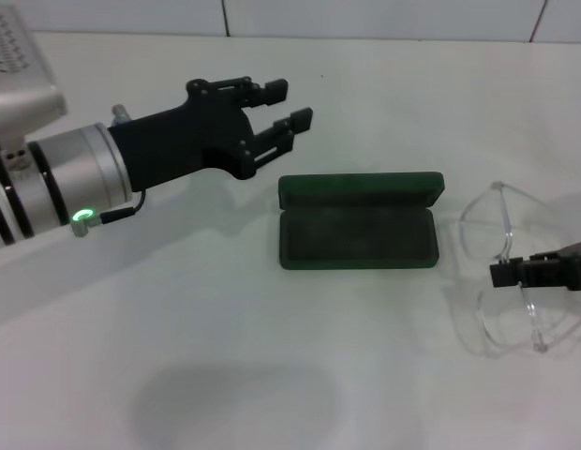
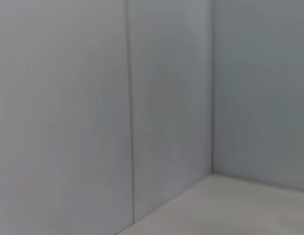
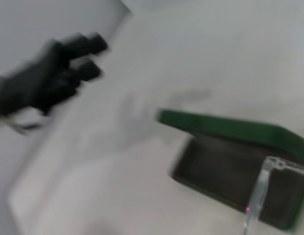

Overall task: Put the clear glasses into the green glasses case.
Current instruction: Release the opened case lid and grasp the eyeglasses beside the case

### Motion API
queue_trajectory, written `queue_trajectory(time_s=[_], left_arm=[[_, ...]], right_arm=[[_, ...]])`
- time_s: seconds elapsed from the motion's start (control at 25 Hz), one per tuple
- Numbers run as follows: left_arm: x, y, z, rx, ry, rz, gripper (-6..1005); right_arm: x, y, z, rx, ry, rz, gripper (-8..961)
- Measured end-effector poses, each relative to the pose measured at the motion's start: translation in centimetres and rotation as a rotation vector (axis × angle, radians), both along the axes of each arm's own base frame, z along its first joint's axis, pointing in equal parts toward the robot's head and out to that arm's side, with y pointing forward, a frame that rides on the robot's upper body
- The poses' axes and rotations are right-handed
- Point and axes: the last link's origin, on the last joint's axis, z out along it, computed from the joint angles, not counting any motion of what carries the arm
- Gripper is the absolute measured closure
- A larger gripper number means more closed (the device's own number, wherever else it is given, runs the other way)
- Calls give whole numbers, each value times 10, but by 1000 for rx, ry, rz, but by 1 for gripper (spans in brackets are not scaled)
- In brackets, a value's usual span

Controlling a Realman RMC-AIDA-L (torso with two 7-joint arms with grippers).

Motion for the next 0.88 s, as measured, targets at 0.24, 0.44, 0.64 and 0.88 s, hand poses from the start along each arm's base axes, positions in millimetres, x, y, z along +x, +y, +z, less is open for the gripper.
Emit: queue_trajectory(time_s=[0.24, 0.44, 0.64, 0.88], left_arm=[[-15, 0, -6, -35, -111, 123, 574], [-27, 5, -7, -44, -170, 201, 574], [-28, 7, -8, -55, -177, 215, 574], [-26, 11, -9, -66, -174, 218, 574]], right_arm=[[4, -19, 16, 59, 233, 184, 697], [10, -25, 20, 134, 297, 301, 696], [13, -24, 25, 166, 295, 322, 696], [-1, -21, 30, 108, 186, 365, 696]])
